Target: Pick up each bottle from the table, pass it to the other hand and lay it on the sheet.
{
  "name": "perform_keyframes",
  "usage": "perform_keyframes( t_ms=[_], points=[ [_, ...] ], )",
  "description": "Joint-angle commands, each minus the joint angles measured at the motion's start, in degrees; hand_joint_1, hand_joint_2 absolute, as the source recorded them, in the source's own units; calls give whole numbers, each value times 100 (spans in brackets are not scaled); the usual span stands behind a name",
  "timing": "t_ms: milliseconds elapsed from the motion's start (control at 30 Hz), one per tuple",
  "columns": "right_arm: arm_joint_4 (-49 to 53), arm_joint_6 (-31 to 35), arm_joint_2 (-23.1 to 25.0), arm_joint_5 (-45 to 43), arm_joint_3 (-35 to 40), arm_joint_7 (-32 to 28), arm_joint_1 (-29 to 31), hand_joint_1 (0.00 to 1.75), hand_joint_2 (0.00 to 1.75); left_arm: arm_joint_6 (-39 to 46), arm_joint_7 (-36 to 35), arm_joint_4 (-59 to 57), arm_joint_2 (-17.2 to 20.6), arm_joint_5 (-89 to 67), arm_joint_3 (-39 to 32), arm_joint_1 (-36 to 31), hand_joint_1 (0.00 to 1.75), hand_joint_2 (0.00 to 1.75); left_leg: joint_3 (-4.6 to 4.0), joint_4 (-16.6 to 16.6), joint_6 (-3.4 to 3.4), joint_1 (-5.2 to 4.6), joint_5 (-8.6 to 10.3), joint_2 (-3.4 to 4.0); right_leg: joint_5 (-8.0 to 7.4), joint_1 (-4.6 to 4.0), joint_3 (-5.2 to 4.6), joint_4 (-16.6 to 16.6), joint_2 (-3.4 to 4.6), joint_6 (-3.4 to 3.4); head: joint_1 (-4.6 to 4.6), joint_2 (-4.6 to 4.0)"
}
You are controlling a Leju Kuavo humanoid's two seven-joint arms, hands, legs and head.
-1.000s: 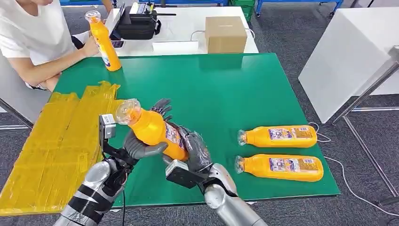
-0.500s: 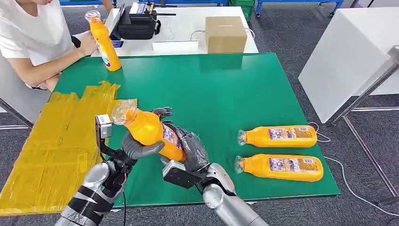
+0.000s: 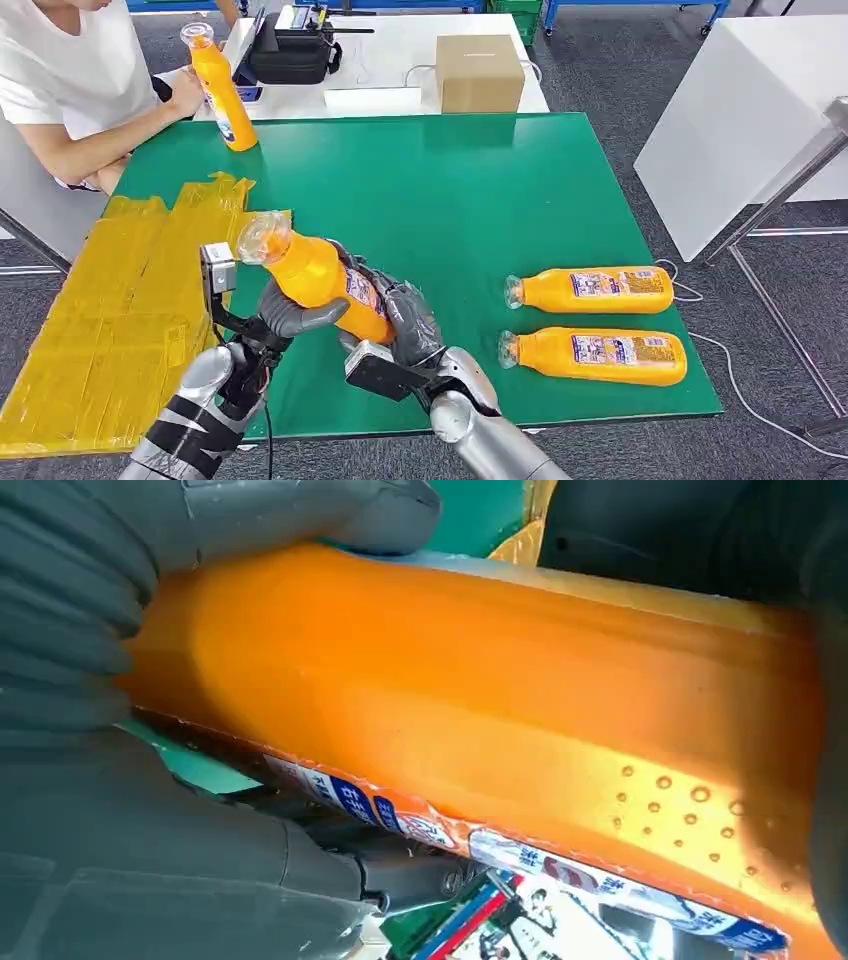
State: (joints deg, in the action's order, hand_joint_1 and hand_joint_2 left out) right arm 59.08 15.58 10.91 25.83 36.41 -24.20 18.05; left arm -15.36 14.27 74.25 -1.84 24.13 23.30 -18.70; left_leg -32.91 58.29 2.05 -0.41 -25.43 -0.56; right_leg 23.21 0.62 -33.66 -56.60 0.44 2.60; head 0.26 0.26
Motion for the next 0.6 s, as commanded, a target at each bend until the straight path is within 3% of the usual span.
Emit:
perform_keyframes(
  t_ms=[33,67,167,367,467,600],
  points=[
    [-33,184,-117,-188,-149,-46,-53,26,175,502,83,-288,-166,-181,-232,-276,175,175,11,-1,-12,12,-6,-9,6,-12,20,9,-16,-7,0,0],
    [51,205,-128,-233,-187,-61,-79,0,175,538,75,-286,-165,-207,-223,-281,175,175,10,0,-11,12,-6,-7,5,-13,18,8,-14,-7,0,0],
    [719,363,-259,-372,-379,-46,-258,0,175,1075,254,-232,-148,-669,-246,-278,175,175,3,1,-9,8,-4,-14,6,-8,11,4,-19,-6,0,0],
    [2134,605,-580,-348,-816,197,-757,0,175,3016,701,-112,37,-3155,-322,-302,175,175,-1,4,-10,8,-5,-13,8,-8,7,1,-22,-6,0,0],
    [2738,753,-592,-201,-1021,190,-972,0,175,4103,459,-215,125,-5186,-313,-339,175,175,-3,4,-7,5,-5,-15,6,-6,5,0,-18,-4,0,0],
    [3052,852,-615,14,-1124,305,-1031,0,175,4558,-46,-501,225,-6905,-297,-428,175,175,0,2,-9,5,-4,-9,6,-5,7,1,-15,-6,2,0]
  ],
)
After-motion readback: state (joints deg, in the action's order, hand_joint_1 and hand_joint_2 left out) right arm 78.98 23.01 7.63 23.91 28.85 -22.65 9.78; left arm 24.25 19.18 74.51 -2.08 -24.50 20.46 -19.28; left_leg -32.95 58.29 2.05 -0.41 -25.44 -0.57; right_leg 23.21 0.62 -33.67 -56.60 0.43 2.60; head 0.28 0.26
